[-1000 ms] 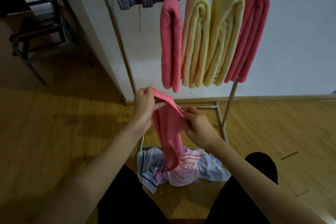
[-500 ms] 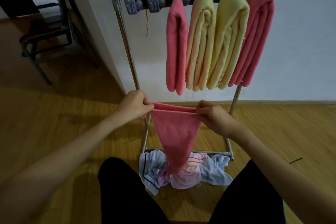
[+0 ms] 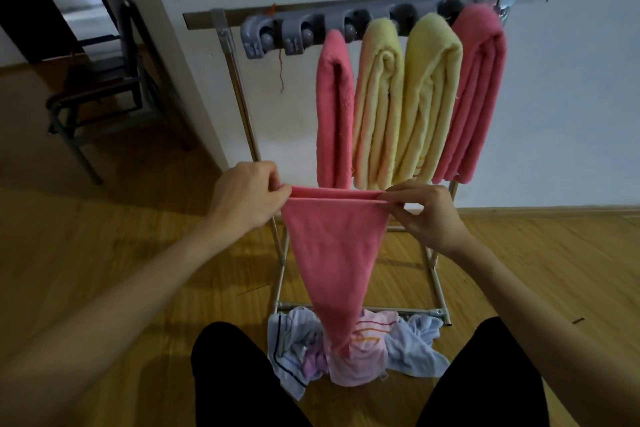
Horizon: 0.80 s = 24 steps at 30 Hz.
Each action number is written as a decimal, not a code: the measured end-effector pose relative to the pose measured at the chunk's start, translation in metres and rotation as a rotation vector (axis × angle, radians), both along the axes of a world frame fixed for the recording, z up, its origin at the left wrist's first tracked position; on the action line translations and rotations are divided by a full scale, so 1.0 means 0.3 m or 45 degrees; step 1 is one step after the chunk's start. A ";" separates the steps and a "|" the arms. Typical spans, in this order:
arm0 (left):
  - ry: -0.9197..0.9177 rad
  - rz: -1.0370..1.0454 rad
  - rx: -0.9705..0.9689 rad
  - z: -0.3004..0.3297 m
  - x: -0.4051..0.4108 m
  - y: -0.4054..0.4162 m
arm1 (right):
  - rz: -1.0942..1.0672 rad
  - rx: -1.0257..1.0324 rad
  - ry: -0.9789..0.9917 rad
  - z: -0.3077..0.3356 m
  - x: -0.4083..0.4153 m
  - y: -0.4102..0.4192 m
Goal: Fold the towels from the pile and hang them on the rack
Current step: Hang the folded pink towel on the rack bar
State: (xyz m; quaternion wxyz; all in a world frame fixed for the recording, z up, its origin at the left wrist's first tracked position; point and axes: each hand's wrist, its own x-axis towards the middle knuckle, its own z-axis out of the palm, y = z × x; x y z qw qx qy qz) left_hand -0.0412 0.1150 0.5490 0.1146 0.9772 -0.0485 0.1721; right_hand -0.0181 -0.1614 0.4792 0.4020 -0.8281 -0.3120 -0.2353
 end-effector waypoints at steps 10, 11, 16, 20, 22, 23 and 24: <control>-0.160 -0.203 -0.378 0.147 0.007 -0.019 | -0.020 0.438 0.074 0.161 0.046 0.056; -0.114 -0.236 -0.426 0.153 0.004 -0.019 | -0.013 0.485 0.096 0.169 0.045 0.062; 0.172 -0.444 -0.639 0.156 -0.031 -0.026 | -0.035 0.616 0.153 0.172 0.031 0.089; 0.445 -0.715 -0.527 0.148 -0.051 -0.019 | -0.001 0.639 0.226 0.164 0.026 0.108; 0.522 -0.803 -0.391 0.146 -0.057 -0.015 | 0.017 0.630 0.266 0.160 0.023 0.114; 0.558 -0.817 -0.337 0.147 -0.060 -0.013 | 0.026 0.631 0.279 0.160 0.023 0.117; 0.591 -0.819 -0.294 0.151 -0.063 -0.011 | 0.036 0.629 0.291 0.161 0.021 0.120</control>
